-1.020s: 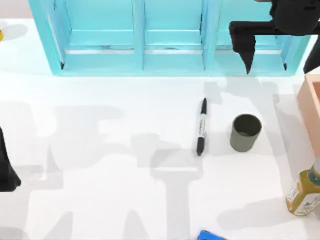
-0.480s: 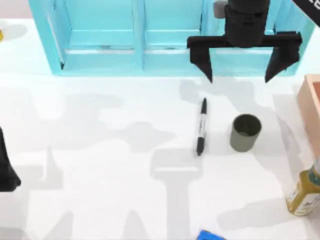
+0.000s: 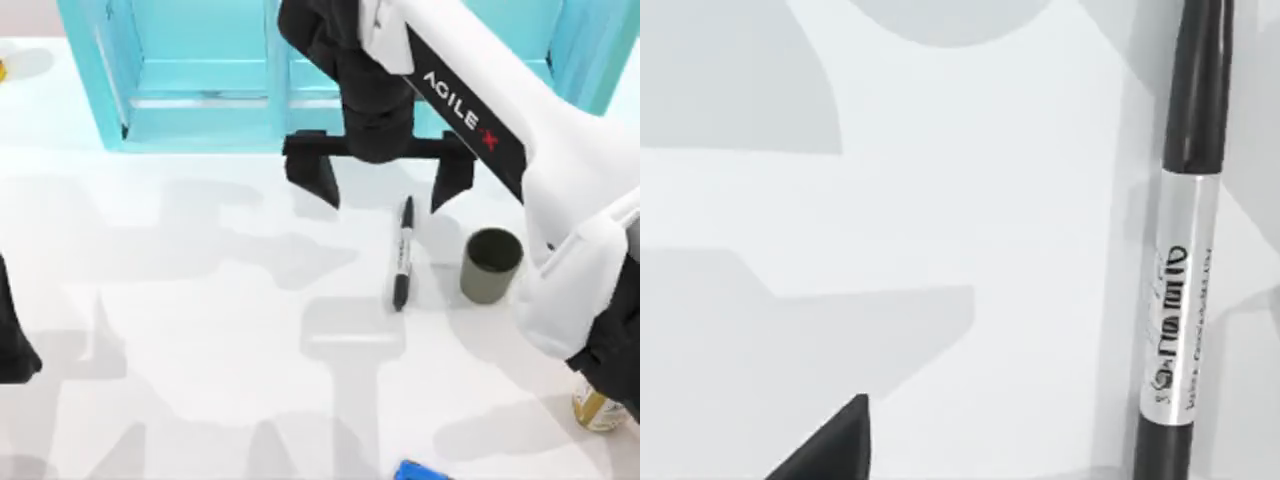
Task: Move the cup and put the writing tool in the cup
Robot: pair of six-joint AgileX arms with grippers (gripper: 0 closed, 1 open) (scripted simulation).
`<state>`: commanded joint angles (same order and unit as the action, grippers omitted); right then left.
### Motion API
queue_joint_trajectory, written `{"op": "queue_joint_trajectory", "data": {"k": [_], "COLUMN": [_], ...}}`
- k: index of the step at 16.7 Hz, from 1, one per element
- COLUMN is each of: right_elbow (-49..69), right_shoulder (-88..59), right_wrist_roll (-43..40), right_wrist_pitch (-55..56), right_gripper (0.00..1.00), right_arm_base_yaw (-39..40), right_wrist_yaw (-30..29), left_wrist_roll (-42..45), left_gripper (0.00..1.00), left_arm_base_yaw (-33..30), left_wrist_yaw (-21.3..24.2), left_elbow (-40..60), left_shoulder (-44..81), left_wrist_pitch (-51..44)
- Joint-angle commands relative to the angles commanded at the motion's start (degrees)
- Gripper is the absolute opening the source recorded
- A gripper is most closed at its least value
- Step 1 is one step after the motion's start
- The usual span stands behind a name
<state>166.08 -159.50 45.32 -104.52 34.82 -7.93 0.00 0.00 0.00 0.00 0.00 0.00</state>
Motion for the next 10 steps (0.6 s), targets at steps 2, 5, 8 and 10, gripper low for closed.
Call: {"op": "queue_joint_trajectory", "data": {"k": [2,5,8,10], "right_elbow": [0.3,8.7,6.0,3.3], "right_shoulder": [-0.3,-4.6,-5.3,-5.1], "right_wrist_roll": [0.2,0.1,0.0,0.0], "right_wrist_pitch": [-0.1,1.3,1.2,2.0], "right_gripper": [1.0,1.0,1.0,1.0], "right_arm_base_yaw": [0.1,0.0,0.0,-0.1], "right_wrist_yaw": [-0.1,0.4,0.1,0.0], "left_wrist_roll": [0.0,0.0,0.0,0.0], "left_gripper": [1.0,1.0,1.0,1.0], "left_arm_base_yaw": [0.0,0.0,0.0,0.0], "left_wrist_yaw": [0.0,0.0,0.0,0.0], "left_elbow": [0.0,0.0,0.0,0.0], "left_shoulder": [0.0,0.0,0.0,0.0], "left_wrist_pitch": [0.0,0.0,0.0,0.0]}}
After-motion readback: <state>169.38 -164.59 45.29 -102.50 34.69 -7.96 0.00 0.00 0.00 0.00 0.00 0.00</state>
